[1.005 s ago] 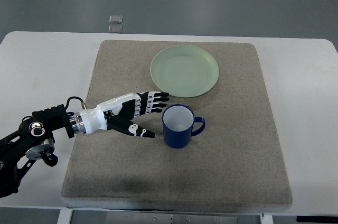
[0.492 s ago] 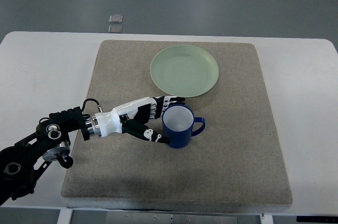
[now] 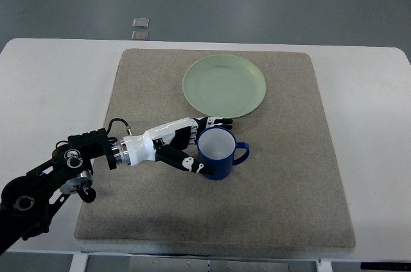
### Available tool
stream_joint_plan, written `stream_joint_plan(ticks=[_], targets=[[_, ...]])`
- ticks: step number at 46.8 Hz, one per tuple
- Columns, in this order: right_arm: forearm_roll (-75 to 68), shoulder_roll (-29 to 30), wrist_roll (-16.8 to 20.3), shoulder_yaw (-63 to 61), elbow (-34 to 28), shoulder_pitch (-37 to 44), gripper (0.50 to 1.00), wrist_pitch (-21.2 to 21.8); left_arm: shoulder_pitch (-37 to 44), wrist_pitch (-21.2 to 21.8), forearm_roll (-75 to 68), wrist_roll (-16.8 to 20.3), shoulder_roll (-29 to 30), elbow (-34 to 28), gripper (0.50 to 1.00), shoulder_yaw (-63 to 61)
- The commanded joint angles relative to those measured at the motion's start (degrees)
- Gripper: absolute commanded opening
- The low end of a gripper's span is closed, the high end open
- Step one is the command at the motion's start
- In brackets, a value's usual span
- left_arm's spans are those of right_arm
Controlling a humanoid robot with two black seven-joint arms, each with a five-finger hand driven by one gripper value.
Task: Place cup left of plate with left hand
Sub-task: 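Close the left hand fingers around the blue mug body, then carry the blue mug past the plate and set it down beside it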
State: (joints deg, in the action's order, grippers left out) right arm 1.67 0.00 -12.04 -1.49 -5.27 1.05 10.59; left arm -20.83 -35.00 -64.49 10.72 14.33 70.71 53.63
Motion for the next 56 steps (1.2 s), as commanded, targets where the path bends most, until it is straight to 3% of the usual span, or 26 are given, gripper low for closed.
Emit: stream_joint_plan(ticks=[1, 9, 30, 44, 56], targets=[[0.00, 0.00, 0.00, 0.00, 0.00, 0.00, 0.932, 0.04, 0.00, 0.00, -0.03, 0.00, 0.09, -0.05, 0.962, -0.28], [0.00, 0.00, 0.00, 0.00, 0.00, 0.00, 0.932, 0.04, 0.00, 0.00, -0.03, 0.00, 0.00, -0.05, 0.904, -0.37], [0.00, 0.00, 0.00, 0.00, 0.00, 0.00, 0.932, 0.04, 0.00, 0.00, 0.06, 0.00, -0.35, -0.13, 0.894, -0.54], [0.00, 0.00, 0.00, 0.00, 0.00, 0.00, 0.932, 0.04, 0.17, 0.00, 0.06, 0.09, -0.35, -0.13, 0.831, -0.63], [0.00, 0.00, 0.00, 0.00, 0.00, 0.00, 0.932, 0.04, 0.17, 0.00, 0.06, 0.18, -0.35, -0.13, 0.816, -0.63]])
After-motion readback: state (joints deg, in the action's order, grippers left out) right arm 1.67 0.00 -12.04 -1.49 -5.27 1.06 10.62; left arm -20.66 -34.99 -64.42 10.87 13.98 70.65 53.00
